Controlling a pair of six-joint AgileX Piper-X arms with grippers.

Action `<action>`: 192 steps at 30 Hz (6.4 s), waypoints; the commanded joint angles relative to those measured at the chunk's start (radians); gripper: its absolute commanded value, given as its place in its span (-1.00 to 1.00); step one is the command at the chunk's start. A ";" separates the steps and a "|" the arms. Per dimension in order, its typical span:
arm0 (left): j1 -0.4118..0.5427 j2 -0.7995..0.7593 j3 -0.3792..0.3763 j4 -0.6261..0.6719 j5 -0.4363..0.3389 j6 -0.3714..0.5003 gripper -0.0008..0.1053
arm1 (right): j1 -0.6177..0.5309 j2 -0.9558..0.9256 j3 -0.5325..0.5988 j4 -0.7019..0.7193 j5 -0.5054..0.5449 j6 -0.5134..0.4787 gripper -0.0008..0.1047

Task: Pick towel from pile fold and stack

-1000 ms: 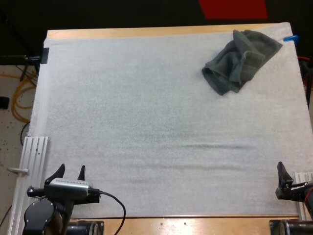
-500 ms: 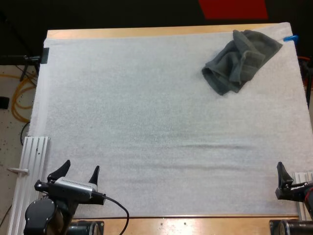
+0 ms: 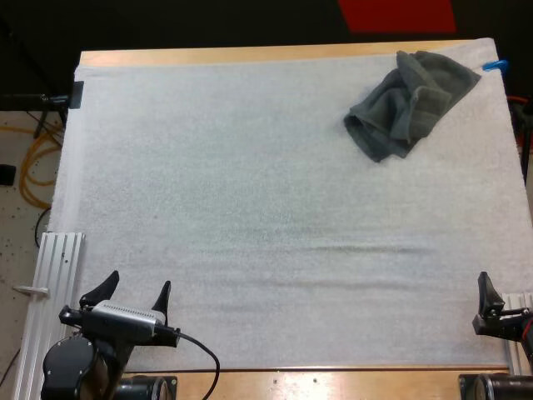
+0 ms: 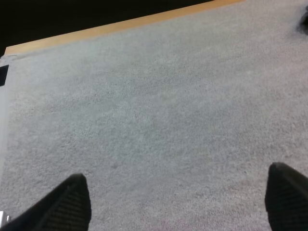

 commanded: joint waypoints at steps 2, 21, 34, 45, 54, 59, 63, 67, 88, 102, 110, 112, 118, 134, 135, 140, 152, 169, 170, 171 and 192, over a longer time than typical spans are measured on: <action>-0.002 -0.105 0.003 -0.014 0.007 -0.013 0.36 | 0.002 -0.035 -0.008 -0.012 0.003 0.007 0.72; -0.117 0.182 -0.250 -0.018 0.185 -0.016 0.36 | 0.002 0.122 -0.174 -0.005 -0.171 0.031 0.72; -0.278 0.524 -0.378 -0.063 0.298 -0.008 0.36 | 0.002 0.491 -0.317 -0.174 -0.385 0.068 0.72; -0.278 0.556 -0.378 -0.109 0.298 -0.010 0.36 | 0.034 1.051 -0.422 -0.596 -0.145 0.143 0.72; -0.278 0.556 -0.378 -0.109 0.298 -0.012 0.36 | 0.178 1.571 -0.677 -0.657 0.066 0.196 0.72; -0.278 0.556 -0.378 -0.109 0.298 -0.023 0.36 | 0.218 1.818 -0.804 -0.656 0.165 0.256 0.72; -0.278 0.556 -0.378 -0.109 0.298 -0.025 0.36 | 0.222 1.938 -0.875 -0.636 0.218 0.301 0.72; -0.278 0.556 -0.378 -0.109 0.298 -0.032 0.36 | 0.222 2.021 -0.912 -0.626 0.237 0.308 0.56; -0.278 0.556 -0.378 -0.120 0.298 -0.032 0.36 | 0.224 1.512 -0.915 -0.579 0.264 0.103 -0.99; -0.278 0.556 -0.378 -0.154 0.317 -0.085 0.36 | 0.224 1.246 -0.865 -0.103 0.079 0.232 -0.99; -0.278 0.554 -0.378 -0.087 0.343 -0.088 0.35 | 0.402 1.247 -0.665 -0.191 -0.115 0.327 -0.99; -0.278 0.554 -0.378 -0.084 0.343 -0.088 0.35 | 0.468 1.253 -0.649 -0.253 -0.157 0.330 -0.99; -0.278 0.554 -0.378 -0.082 0.343 -0.088 0.35 | 0.617 1.256 -0.645 -0.365 -0.187 0.328 -0.99; -0.278 0.554 -0.378 -0.076 0.343 -0.084 0.35 | 0.301 1.450 -0.612 -0.255 -0.219 0.303 0.71; -0.278 0.554 -0.378 -0.074 0.343 -0.084 0.35 | 0.292 1.441 -0.612 -0.243 -0.233 0.303 0.69; -0.278 0.554 -0.378 -0.070 0.343 -0.084 0.35 | 0.294 1.365 -0.612 -0.174 -0.212 0.228 0.59; -0.278 0.554 -0.378 -0.070 0.343 -0.084 0.35 | 0.291 1.319 -0.606 0.008 0.041 0.127 0.58; -0.278 0.554 -0.378 -0.070 0.343 -0.084 0.35 | 0.413 1.224 -0.634 0.413 0.401 0.005 0.56; -0.278 0.554 -0.378 -0.070 0.343 -0.084 0.35 | 0.416 1.224 -0.634 0.458 0.366 0.000 0.56; -0.278 0.554 -0.378 -0.070 0.343 -0.084 0.35 | 0.418 1.224 -0.634 0.482 0.333 -0.009 0.56; -0.278 0.554 -0.378 -0.070 0.343 -0.077 0.35 | 0.572 1.222 -0.634 -0.445 -0.722 0.391 0.56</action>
